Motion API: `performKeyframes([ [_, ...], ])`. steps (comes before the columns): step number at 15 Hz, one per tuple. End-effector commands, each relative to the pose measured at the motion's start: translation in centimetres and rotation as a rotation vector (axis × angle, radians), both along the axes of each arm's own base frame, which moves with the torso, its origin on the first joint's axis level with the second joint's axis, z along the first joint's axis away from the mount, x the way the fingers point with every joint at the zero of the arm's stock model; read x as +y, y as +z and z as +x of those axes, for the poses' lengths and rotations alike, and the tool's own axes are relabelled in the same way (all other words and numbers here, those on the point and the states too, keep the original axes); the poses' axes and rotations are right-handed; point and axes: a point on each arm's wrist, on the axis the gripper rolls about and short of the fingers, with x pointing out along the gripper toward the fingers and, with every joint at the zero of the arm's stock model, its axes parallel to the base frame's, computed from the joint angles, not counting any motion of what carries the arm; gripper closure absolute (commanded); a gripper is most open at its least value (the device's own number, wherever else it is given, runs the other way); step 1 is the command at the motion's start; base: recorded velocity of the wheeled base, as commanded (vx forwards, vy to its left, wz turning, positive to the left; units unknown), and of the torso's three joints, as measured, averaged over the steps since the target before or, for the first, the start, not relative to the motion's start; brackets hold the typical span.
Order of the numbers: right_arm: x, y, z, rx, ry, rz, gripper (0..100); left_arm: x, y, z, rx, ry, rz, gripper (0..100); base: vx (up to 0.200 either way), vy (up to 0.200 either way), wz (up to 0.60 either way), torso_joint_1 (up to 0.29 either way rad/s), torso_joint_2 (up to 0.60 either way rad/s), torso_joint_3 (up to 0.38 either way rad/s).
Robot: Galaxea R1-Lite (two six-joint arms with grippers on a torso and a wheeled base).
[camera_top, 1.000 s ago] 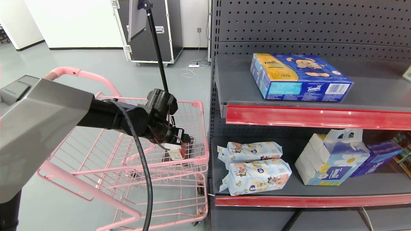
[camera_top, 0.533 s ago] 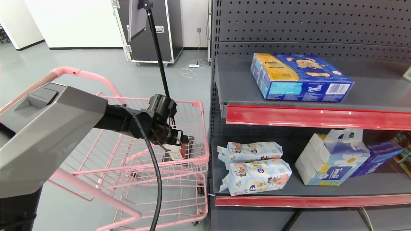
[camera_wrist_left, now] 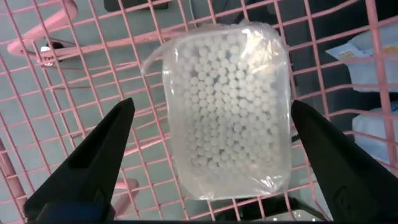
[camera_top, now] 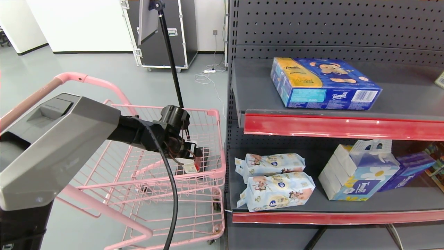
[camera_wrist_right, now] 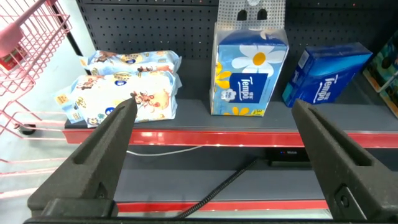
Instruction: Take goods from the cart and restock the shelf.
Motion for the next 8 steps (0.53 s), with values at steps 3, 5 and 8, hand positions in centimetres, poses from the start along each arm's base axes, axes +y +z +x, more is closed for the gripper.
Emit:
performKeyframes([
  [3, 0.0, 0.0, 0.01, 0.001, 0.0, -0.001, 0, -0.22, -0.42, 0.58, -0.004, 0.001, -0.001, 0, 0.0, 0.0, 0.0, 0.0, 0.0, 0.0],
  [5, 0.0, 0.0, 0.01, 0.001, 0.0, -0.001, 0, -0.21, -0.64, 0.56, 0.002, 0.0, 0.001, 0, 0.0, 0.0, 0.0, 0.0, 0.0, 0.0],
  [8, 0.0, 0.0, 0.01, 0.001, 0.0, -0.001, 0, -0.28, -1.11, 0.73, 0.009, 0.001, 0.005, 0, 0.0, 0.0, 0.0, 0.0, 0.0, 0.0],
])
